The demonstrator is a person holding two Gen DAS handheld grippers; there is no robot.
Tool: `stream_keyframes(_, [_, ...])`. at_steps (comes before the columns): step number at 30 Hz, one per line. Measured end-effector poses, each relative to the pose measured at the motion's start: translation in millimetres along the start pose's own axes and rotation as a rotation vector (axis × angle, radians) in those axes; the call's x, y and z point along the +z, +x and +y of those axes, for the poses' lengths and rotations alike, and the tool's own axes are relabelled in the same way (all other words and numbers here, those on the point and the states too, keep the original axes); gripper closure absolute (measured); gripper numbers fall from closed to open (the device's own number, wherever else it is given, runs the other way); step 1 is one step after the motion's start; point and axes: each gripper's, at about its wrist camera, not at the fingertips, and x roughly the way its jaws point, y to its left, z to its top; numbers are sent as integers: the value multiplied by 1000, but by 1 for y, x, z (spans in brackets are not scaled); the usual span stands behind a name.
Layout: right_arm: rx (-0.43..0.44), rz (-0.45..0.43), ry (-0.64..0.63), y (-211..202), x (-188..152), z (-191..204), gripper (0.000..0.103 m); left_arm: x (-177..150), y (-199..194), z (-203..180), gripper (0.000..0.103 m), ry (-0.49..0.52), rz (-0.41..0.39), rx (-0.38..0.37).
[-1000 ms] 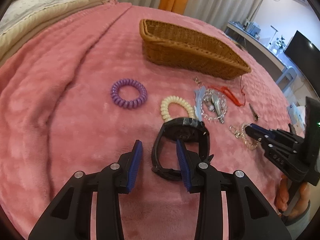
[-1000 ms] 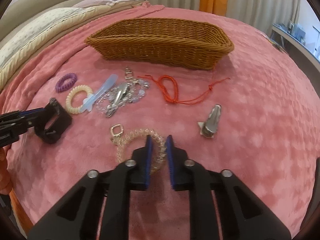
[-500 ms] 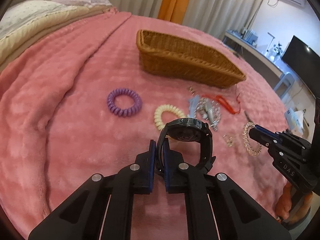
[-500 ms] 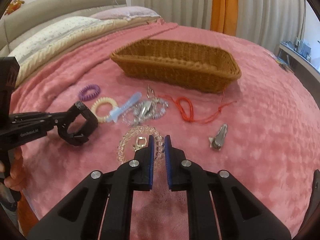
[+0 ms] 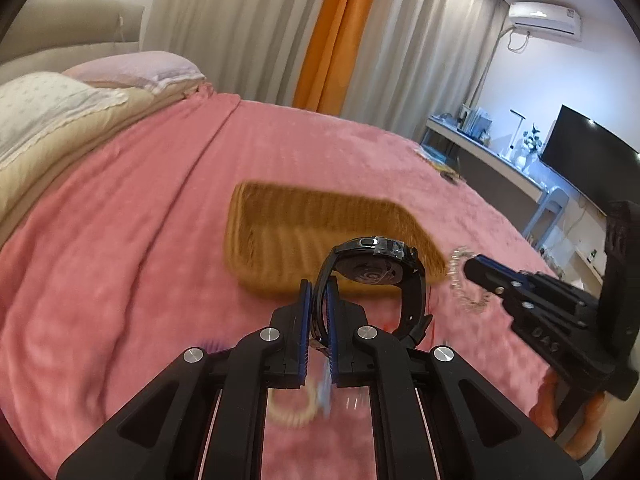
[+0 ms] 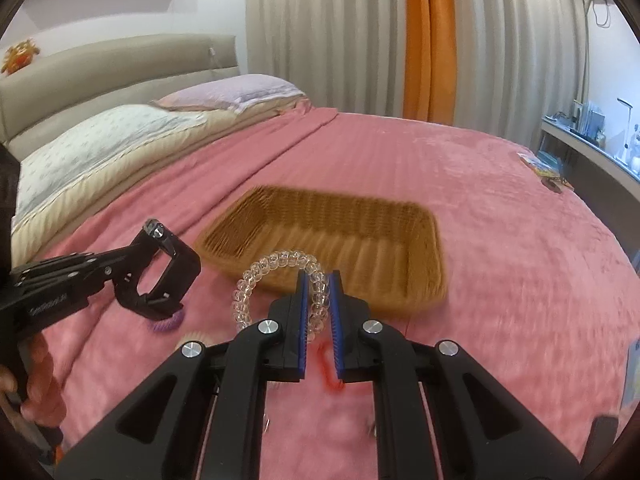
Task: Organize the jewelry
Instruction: 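Carry watch and bracelet into the basket and open both tools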
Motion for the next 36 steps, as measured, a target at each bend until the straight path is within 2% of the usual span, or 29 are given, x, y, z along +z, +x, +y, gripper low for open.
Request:
stream_keyframes(6, [-13, 76, 54, 69, 28, -22, 95, 35, 58, 0, 98, -1, 25, 32])
stream_keyframes(12, [-44, 204, 49, 130, 26, -31, 95, 42, 114, 9, 98, 5, 110, 83])
stream_keyframes(16, [-59, 272, 45, 151, 18, -35, 95, 36, 141, 13, 98, 13, 175, 114])
stream_keyframes(21, [-53, 310, 54, 162, 12, -40, 95, 31, 155, 14, 97, 27, 217, 130])
stream_keyframes(25, [-41, 320, 81, 162, 14, -43, 93, 28, 155, 14, 88, 24, 230, 119])
stream_keyframes(26, [-30, 320, 88, 160, 14, -44, 91, 28, 151, 13, 75, 33, 224, 116])
stream_keyframes(27, [-24, 313, 95, 155, 15, -44, 89, 29, 148, 13, 68, 41, 219, 114])
stream_keyframes(28, [-27, 306, 97, 150, 15, -45, 80, 28, 142, 13, 56, 45, 209, 114])
stream_keyframes(31, [-22, 250, 101, 123, 19, -46, 52, 29, 119, 13, 54, 42, 175, 74])
stream_keyframes(34, [14, 189, 107, 90, 25, -44, 52, 32, 84, 14, 44, 28, 114, 26])
stream_keyframes(36, [17, 128, 105, 60, 27, -41, 52, 34, 56, 15, 41, 22, 61, 7])
